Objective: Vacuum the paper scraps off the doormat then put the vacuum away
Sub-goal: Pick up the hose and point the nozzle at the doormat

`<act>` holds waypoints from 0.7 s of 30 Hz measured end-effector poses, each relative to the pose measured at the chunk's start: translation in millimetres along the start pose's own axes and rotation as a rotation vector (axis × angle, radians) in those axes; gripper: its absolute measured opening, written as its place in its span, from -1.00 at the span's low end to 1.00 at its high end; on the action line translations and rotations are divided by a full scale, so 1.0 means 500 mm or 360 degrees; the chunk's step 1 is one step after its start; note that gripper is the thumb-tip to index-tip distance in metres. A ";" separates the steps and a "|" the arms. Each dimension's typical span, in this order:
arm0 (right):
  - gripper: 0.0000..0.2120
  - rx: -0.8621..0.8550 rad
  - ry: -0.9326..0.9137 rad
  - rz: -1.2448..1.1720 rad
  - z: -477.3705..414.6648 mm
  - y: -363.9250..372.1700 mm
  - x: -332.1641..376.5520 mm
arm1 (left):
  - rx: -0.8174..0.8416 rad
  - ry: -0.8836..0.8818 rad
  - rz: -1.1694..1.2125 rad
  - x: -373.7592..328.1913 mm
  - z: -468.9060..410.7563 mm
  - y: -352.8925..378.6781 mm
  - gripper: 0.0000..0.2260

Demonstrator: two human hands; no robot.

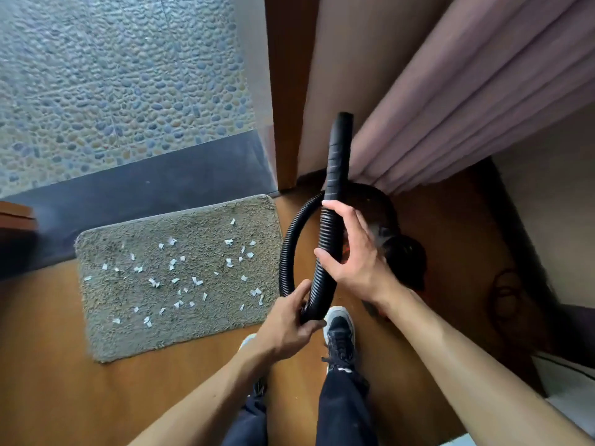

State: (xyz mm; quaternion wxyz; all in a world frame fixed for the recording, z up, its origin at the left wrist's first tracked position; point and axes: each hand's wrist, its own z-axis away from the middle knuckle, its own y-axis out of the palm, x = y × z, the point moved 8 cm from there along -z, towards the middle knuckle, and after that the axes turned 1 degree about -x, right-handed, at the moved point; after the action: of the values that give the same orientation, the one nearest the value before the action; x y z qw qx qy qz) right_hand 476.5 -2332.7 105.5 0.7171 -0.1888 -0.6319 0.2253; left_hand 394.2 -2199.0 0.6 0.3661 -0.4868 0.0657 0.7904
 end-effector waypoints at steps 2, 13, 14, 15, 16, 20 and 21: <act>-0.33 0.0143 -0.0073 -0.0045 -0.028 0.031 0.000 | -0.0082 -0.0102 0.0108 0.013 0.008 -0.001 -0.53; -0.33 0.1170 -0.0047 -0.0188 -0.071 0.257 -0.071 | -0.0641 -0.0499 0.0863 0.087 0.065 0.063 -0.62; -0.34 0.1245 -0.0012 -0.0218 -0.070 0.272 -0.081 | -0.0679 -0.0510 0.0946 0.093 0.068 0.071 -0.55; -0.34 0.1315 0.0053 -0.0275 -0.068 0.286 -0.094 | -0.0716 -0.0520 0.1043 0.101 0.073 0.078 -0.45; -0.34 0.1374 0.0161 -0.0362 -0.066 0.297 -0.107 | -0.0748 -0.0518 0.1142 0.107 0.077 0.083 -0.36; -0.38 0.1493 0.0666 -0.0586 -0.049 0.346 -0.171 | -0.0798 -0.0421 0.1356 0.131 0.094 0.091 -0.10; -0.40 0.1503 0.0733 -0.0589 -0.044 0.359 -0.186 | -0.0789 -0.0397 0.1401 0.134 0.096 0.092 -0.08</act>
State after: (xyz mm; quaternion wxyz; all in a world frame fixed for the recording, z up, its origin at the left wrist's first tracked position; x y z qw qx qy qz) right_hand 473.9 -2236.3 -73.3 0.8710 0.2228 -0.3118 0.3073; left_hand 312.7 -2175.5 -41.1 -0.1221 -0.3873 0.0308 0.9133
